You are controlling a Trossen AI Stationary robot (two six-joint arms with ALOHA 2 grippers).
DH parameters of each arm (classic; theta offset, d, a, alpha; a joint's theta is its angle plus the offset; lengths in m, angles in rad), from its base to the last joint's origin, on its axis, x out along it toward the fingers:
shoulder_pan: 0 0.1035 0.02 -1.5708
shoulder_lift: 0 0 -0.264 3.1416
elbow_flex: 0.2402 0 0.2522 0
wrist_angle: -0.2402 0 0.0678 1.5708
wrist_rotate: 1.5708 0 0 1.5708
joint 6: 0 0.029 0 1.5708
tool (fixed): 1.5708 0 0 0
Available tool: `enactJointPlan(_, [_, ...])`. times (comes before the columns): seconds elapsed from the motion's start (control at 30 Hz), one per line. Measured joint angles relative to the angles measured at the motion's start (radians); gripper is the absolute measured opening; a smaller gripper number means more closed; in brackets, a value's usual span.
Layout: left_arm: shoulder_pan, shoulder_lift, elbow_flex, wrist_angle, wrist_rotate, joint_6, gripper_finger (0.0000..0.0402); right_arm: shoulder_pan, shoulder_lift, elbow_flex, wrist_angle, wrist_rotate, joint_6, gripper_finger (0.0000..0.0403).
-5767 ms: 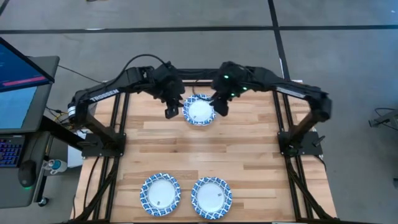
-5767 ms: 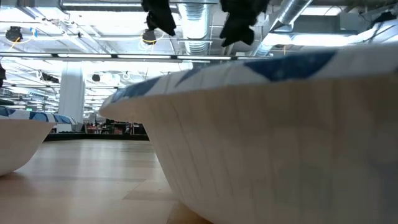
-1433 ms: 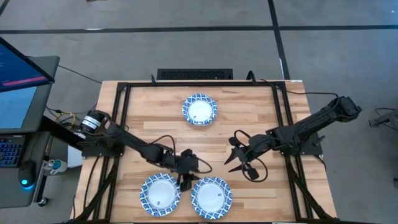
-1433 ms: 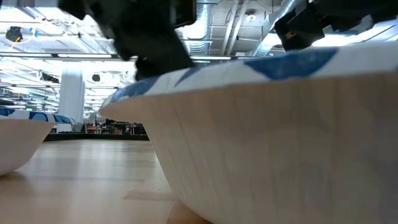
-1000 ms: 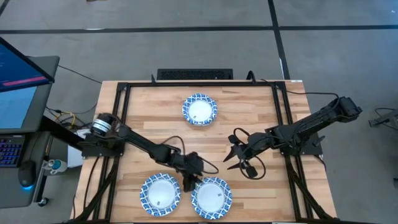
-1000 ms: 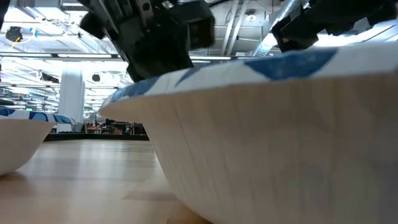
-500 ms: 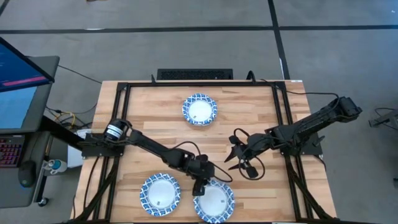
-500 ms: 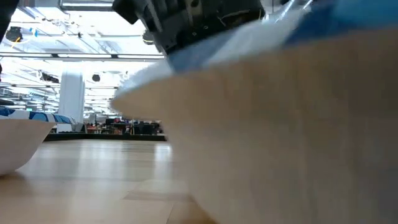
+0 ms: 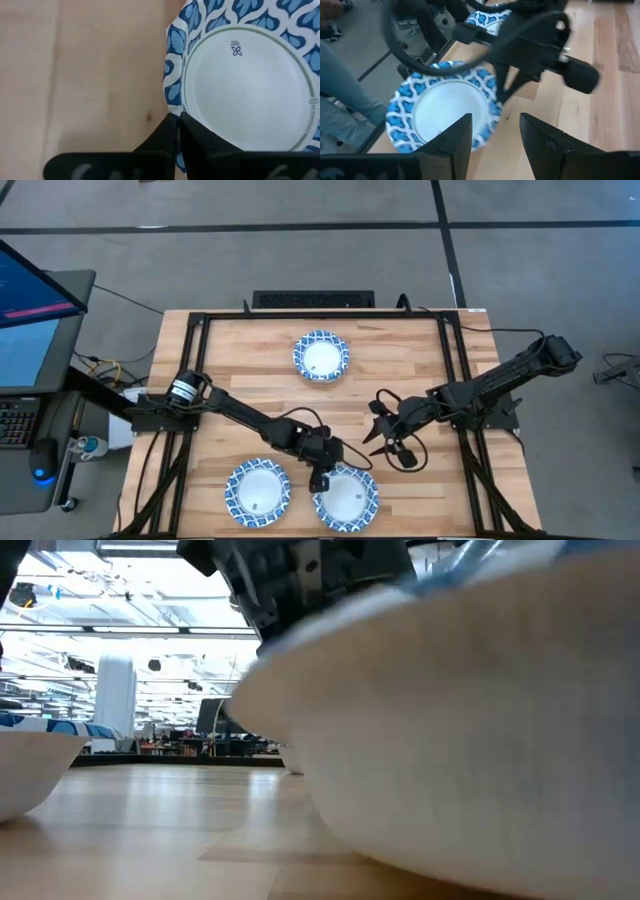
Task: Nest bowls inside each other
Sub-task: Stack the white bowl on top of the other white bowl
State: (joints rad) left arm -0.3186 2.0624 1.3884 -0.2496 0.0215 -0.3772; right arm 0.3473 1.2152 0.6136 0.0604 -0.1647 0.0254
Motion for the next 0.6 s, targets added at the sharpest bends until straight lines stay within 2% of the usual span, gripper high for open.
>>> enactJointPlan(0.13, [0.019, -0.014, -0.001, -0.010, -0.012, -0.013, 0.0001, 0.000, 0.000, 0.000, 0.005, -0.023, 0.010, 0.0186])
enactJointPlan(0.43, [0.086, -0.146, -0.003, -0.152, -0.151, 0.052, 0.0000, -0.012, -0.029, -0.001, -0.005, -0.009, 0.027, 0.0186])
enactJointPlan(0.5, [0.101, -0.172, -0.003, -0.178, -0.169, 0.070, 0.0000, -0.016, -0.056, -0.001, -0.008, 0.044, 0.027, 0.0186])
enactJointPlan(0.6, [0.121, -0.198, -0.002, -0.208, -0.178, 0.085, 0.0000, -0.016, -0.107, -0.001, -0.008, 0.184, 0.018, 0.0186])
